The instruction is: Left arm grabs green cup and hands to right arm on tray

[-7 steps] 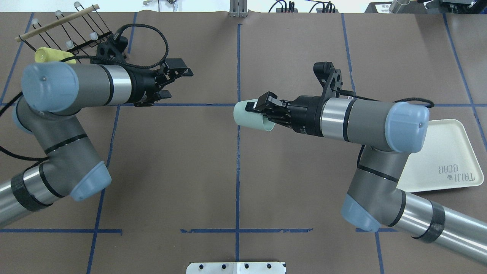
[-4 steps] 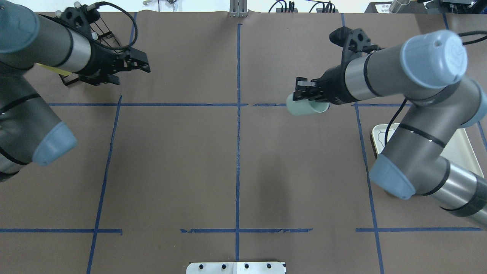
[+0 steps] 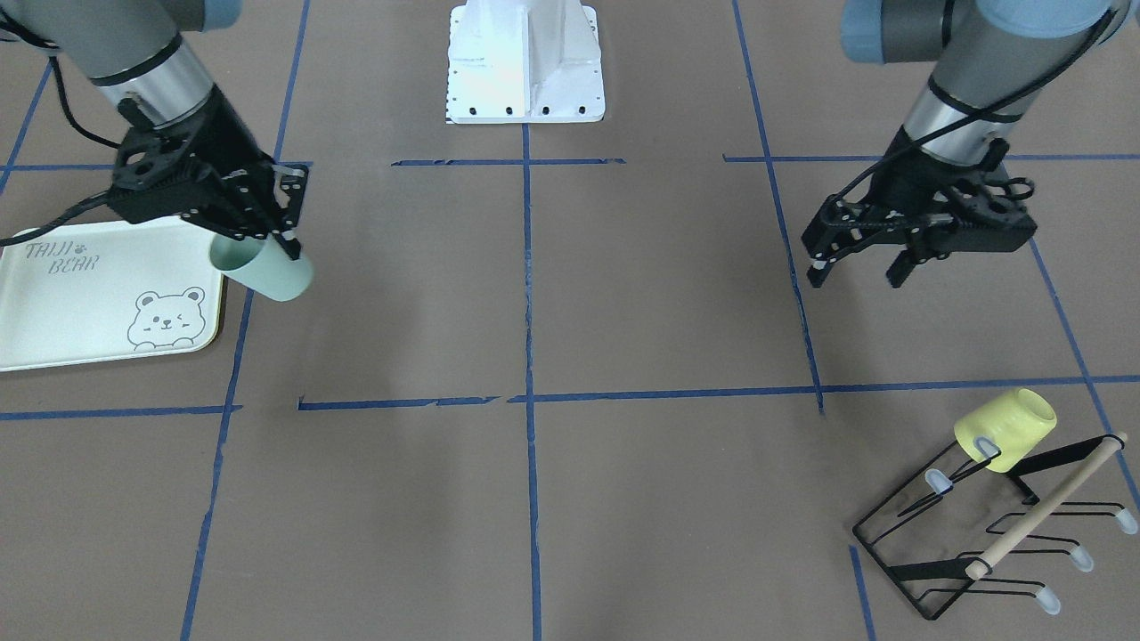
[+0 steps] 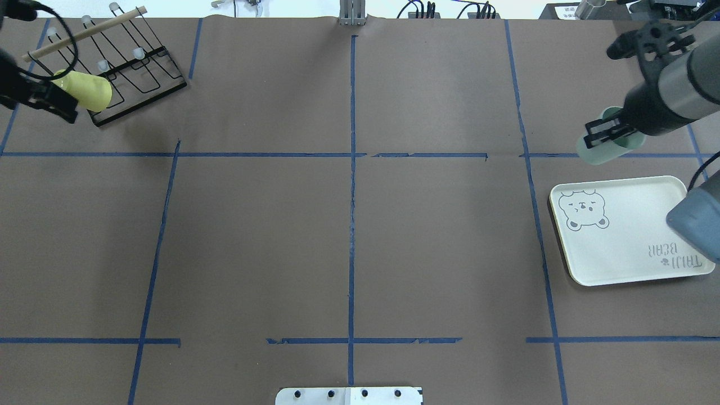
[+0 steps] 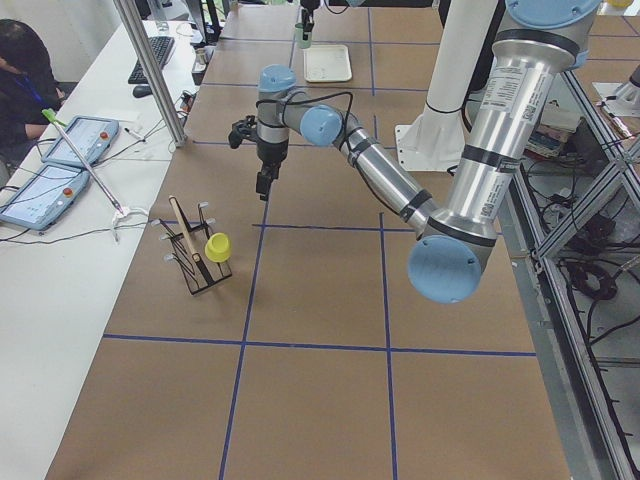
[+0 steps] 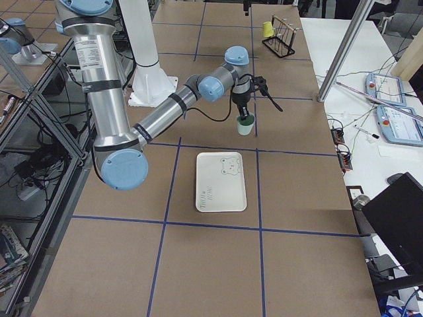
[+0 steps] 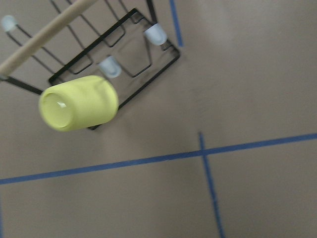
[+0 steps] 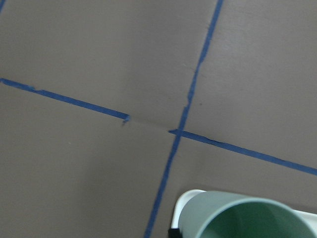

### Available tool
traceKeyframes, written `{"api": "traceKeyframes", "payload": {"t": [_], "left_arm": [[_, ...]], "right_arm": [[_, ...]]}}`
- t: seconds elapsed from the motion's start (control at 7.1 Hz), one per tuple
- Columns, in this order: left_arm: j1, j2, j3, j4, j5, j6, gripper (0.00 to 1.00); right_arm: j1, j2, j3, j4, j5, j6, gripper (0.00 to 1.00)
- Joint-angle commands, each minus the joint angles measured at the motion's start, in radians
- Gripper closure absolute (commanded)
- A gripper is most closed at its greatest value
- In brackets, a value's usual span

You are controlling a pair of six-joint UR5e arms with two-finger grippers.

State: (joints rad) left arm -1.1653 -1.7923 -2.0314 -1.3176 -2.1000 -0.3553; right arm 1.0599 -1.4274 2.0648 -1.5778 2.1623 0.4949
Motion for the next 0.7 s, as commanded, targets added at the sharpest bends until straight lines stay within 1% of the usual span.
{"api": "traceKeyframes", "payload": {"t": [0.0,0.14,0.28,0.42,0.56], "left_arm": [[-0.205,0.188,0.016,0.031,-0.136,0.294,0.00],[-0.279,0.296,0.028,-0.006,-0.199,0.388,0.00],[-0.342,0.367,0.058,-0.069,-0.219,0.397,0.00],[-0.364,0.445,0.066,-0.130,-0.221,0.398,0.00],[-0.387,0.527,0.066,-0.197,-0.224,0.398,0.00]], "right_arm": [[0.124,-0.128,-0.011,-0.002,0.088,-0.114,0.98],[0.130,-0.168,-0.014,0.030,0.084,-0.108,0.97],[0.130,-0.185,-0.024,0.063,0.079,-0.104,0.97],[0.130,-0.211,-0.022,0.097,0.073,-0.078,0.98],[0.126,-0.240,-0.023,0.184,0.023,0.026,0.98]]}}
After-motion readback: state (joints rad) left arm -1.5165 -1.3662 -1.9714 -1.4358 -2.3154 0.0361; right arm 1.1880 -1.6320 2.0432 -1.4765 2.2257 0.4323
